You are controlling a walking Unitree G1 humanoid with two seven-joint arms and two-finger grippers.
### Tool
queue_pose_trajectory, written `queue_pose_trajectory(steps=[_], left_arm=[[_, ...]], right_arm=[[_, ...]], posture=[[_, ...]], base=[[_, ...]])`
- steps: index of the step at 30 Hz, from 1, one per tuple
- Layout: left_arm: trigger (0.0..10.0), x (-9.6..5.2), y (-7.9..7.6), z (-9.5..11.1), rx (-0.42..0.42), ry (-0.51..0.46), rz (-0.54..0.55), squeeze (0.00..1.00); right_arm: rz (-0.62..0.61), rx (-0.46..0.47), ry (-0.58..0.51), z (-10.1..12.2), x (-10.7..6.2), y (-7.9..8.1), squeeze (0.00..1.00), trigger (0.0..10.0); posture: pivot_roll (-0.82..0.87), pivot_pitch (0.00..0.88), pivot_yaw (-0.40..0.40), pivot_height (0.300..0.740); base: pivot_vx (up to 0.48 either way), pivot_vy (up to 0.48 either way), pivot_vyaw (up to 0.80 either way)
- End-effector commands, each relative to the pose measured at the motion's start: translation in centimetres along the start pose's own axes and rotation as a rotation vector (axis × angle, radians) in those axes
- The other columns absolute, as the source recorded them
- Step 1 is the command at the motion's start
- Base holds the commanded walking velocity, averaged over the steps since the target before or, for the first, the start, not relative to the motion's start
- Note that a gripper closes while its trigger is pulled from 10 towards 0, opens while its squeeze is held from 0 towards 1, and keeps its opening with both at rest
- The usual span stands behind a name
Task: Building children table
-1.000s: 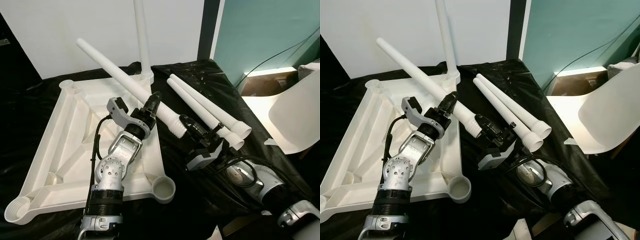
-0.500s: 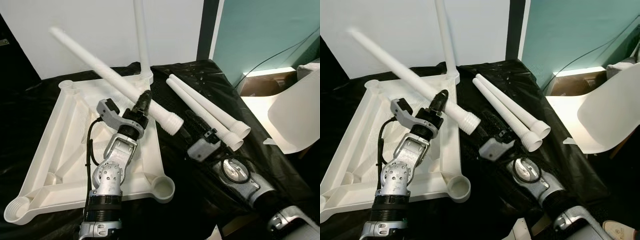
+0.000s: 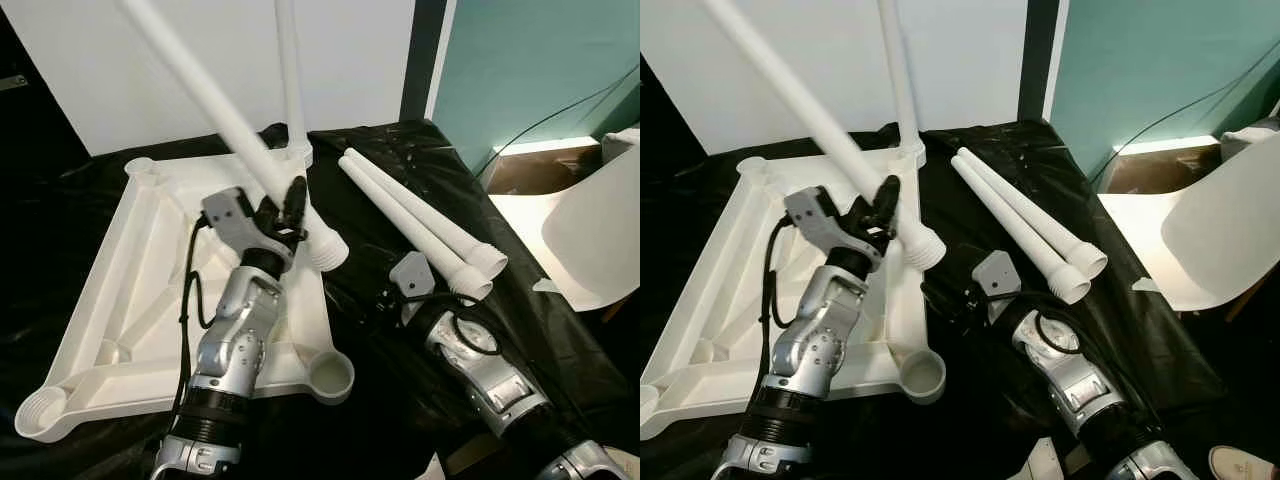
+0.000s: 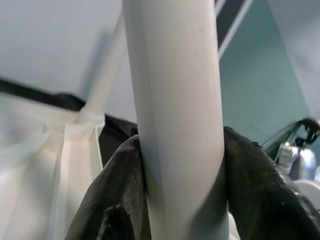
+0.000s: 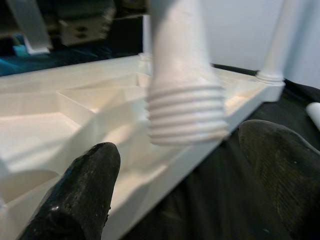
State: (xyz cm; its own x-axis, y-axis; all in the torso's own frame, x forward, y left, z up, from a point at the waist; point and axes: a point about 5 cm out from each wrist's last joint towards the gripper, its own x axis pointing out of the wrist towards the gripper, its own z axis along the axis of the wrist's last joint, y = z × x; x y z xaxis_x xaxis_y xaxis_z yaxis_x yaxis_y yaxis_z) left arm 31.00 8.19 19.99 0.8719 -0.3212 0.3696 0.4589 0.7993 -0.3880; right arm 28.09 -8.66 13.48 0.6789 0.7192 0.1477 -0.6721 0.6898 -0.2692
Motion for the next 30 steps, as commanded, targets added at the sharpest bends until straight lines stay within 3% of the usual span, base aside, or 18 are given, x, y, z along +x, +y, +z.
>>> queue_pose_trajectory(steps=[1, 7, 14, 24, 25, 30], left_arm=[[0.0, 0.3, -2.1, 0.7, 0.057, -0.037, -0.288, 0.0], [0.0, 0.2, -3.7, 0.8, 0.117, -0.058, -0.397, 0.0], [0.0, -0.1, -4.4, 0.4, 0.162, -0.068, -0.43, 0.0], [0.0, -0.6, -5.2, 0.2, 0.14, -0.071, -0.461, 0.0], [0.0, -0.7, -5.3, 0.1, 0.138, -0.068, -0.467, 0.0], [0.0, -0.7, -5.5, -0.2, 0.147, -0.059, -0.465, 0.0]], right_arm=[[0.023, 0.009, -0.018, 0.6, 0.3, -0.1, 0.0, 10.0], [0.081, -0.023, -0.079, 2.4, 2.1, -1.0, 0.0, 10.0], [0.122, -0.077, -0.072, 3.3, 4.1, -1.3, 0.0, 10.0], [0.15, -0.088, -0.035, 2.4, 6.3, -0.9, 0.0, 10.0], [0.16, -0.08, -0.034, 2.4, 6.6, -0.8, 0.0, 0.0], [0.187, -0.072, -0.042, 2.5, 6.9, -0.4, 0.0, 0.0]], posture=[[0.04, 0.0, 0.044, 0.74], [0.04, 0.0, 0.039, 0.74], [0.06, 0.0, 0.03, 0.74], [0.07, 0.0, 0.023, 0.74], [0.08, 0.0, 0.02, 0.74], [0.08, 0.0, 0.016, 0.74]], base=[[0.0, 0.0, 0.0], [0.0, 0.0, 0.0], [0.0, 0.0, 0.0], [0.0, 0.0, 0.0], [0.0, 0.0, 0.0], [0.0, 0.0, 0.0]])
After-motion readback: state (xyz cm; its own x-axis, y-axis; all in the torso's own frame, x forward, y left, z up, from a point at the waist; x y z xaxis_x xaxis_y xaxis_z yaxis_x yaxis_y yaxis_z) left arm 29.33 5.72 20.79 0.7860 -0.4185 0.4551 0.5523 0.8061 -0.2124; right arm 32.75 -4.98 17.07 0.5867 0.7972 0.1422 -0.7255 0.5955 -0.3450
